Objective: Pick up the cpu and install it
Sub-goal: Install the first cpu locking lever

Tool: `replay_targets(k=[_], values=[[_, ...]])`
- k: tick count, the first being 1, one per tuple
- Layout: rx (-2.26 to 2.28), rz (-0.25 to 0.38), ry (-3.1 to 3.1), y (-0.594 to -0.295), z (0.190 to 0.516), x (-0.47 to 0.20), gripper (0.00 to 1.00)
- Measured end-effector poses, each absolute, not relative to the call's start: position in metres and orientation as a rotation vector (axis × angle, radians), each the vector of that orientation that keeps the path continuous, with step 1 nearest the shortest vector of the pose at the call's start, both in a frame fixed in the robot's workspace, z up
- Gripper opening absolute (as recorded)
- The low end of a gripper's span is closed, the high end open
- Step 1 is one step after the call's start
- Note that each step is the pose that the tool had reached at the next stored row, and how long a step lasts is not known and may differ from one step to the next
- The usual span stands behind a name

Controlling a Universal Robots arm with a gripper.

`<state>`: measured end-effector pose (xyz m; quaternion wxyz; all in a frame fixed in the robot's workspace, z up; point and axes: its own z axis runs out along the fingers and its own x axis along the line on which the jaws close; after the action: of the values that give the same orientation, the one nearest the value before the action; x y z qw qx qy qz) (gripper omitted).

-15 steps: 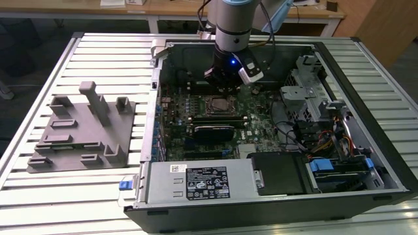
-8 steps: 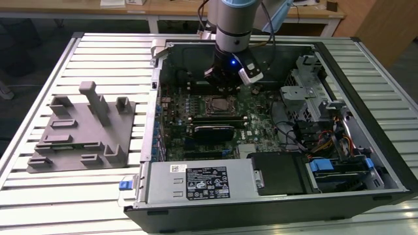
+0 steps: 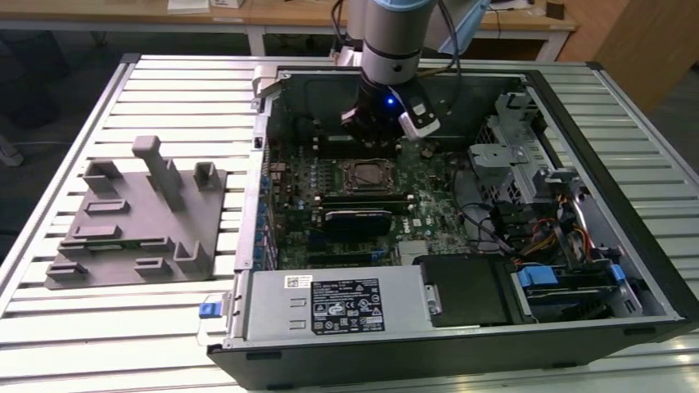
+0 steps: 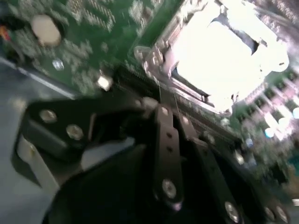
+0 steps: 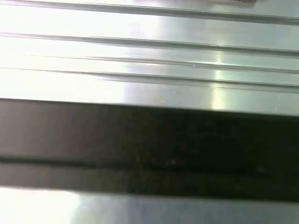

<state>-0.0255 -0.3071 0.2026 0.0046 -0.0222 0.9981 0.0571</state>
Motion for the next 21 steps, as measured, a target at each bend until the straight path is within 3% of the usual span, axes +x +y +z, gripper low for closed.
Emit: replay_targets(k=[21], values=[[-0.069, 0.179, 3.129, -0.3162, 0.2085, -0.0236, 0.11]])
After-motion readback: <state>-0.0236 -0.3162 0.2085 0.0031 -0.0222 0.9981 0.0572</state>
